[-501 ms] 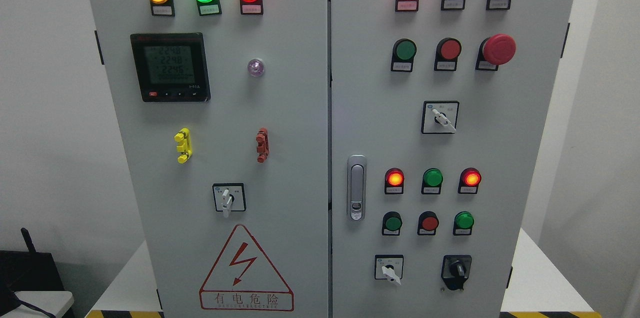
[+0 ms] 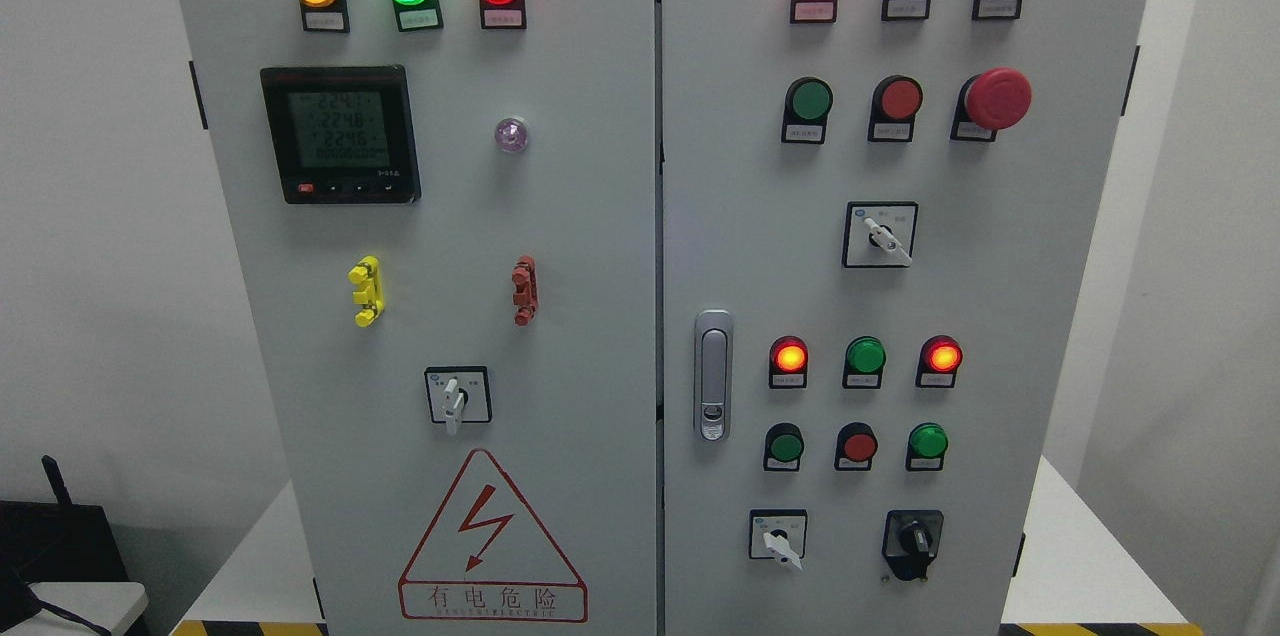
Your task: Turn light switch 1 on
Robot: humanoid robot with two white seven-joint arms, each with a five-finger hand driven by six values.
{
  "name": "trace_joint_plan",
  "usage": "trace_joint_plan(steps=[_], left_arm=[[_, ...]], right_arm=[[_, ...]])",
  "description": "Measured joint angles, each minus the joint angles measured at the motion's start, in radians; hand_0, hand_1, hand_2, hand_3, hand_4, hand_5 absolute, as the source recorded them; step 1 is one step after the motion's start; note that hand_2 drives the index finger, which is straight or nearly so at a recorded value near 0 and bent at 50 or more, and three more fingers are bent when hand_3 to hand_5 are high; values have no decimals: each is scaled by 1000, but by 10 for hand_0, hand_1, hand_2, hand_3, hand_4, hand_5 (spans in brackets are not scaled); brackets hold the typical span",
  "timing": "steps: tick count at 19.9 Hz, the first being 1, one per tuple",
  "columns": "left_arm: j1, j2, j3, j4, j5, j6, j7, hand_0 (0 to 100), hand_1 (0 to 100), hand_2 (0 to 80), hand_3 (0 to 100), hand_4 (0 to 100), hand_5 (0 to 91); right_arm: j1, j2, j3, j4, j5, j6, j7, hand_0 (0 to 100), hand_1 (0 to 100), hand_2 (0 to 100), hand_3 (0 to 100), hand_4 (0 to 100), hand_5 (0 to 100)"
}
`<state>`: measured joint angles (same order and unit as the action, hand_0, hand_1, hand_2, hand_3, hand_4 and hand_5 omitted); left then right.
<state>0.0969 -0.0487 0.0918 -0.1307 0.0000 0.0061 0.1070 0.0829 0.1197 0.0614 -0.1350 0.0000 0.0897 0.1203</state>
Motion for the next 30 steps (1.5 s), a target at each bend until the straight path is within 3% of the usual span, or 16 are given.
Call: trace_joint_plan(steps=[9, 16, 20, 23, 30], left_arm=[[3, 0, 7, -3, 0, -43, 5, 396, 19, 0, 0, 0, 0], [34, 4, 68, -43, 0, -126, 39, 397, 25, 0, 0, 0, 0], [64, 17, 144, -112, 0, -135, 46, 403, 59, 0, 49, 24, 0], [91, 25, 207, -184, 0, -136, 20, 416, 62, 0, 72, 51, 0], [126, 44, 360, -406, 0, -139, -13, 444, 58, 0, 141, 184, 0]], right_arm=[[0, 0, 0, 0, 0, 0, 0, 120, 389, 0, 0, 0, 0], [0, 0, 0, 0, 0, 0, 0, 120, 389, 0, 0, 0, 0], [0, 0, 0, 0, 0, 0, 0, 120, 389, 0, 0, 0, 0], [0, 0, 0, 0, 0, 0, 0, 120, 389, 0, 0, 0, 0], [0, 0, 0, 0, 0, 0, 0, 120, 389, 0, 0, 0, 0]])
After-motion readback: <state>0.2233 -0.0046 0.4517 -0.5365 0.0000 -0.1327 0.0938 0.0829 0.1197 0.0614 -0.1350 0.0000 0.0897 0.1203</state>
